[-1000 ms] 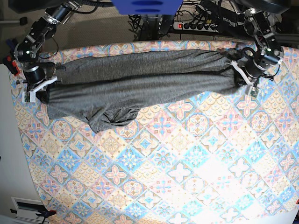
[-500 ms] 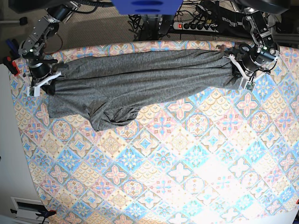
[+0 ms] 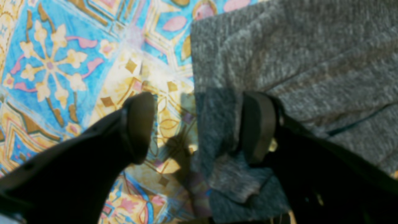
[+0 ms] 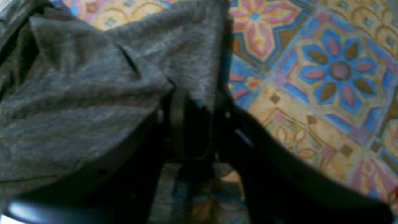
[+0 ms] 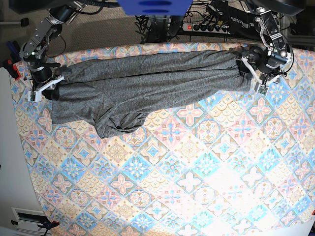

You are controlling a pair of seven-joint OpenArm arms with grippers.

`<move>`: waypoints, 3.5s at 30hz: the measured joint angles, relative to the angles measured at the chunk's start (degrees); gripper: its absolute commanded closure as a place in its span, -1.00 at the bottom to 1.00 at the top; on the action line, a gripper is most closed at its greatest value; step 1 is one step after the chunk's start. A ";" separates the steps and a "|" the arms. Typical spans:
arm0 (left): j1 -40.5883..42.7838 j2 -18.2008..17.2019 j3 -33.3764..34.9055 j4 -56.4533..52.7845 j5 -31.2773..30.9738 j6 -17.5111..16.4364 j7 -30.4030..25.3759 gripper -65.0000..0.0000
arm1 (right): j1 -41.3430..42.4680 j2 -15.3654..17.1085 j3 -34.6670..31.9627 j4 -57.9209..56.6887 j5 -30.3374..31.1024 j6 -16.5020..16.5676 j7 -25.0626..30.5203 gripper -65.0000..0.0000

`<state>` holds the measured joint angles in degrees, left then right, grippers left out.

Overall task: Layout the t-shirt on the table in an organized manner, then fold the t-shirt properly
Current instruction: 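Release the folded shirt and lift both grippers away, then grasp the strip's end with the right gripper and lift it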

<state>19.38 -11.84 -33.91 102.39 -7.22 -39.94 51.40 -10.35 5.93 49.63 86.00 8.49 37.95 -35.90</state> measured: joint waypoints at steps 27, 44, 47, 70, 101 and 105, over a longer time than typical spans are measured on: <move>-2.69 8.20 6.03 12.15 -14.38 0.02 0.72 -0.31 | 0.20 0.15 -12.07 18.78 0.04 0.11 -0.55 0.34; -3.06 7.67 13.09 1.57 -0.37 0.04 0.31 -0.31 | 11.98 3.48 -27.93 3.28 -1.64 -0.35 -2.60 0.33; -2.86 7.93 13.16 1.57 -0.46 -0.02 0.28 -0.31 | 16.83 3.58 -30.21 -0.35 -0.66 -0.17 -0.37 0.33; -2.99 7.98 13.14 1.57 -0.46 -0.17 0.11 -0.30 | 17.38 6.82 -36.81 -15.96 -0.50 -0.20 3.96 0.34; -2.67 7.69 13.11 1.57 -0.44 0.04 0.13 -0.30 | 8.28 6.60 -28.87 12.66 -0.15 -0.02 4.04 1.00; -2.67 7.74 13.11 1.57 -0.46 0.02 0.13 -0.30 | 4.92 6.62 -26.34 15.78 -1.09 0.20 2.95 1.00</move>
<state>16.71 -4.10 -20.80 103.96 -7.68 -39.92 51.53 -5.43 12.56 23.29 101.78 7.40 38.15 -32.95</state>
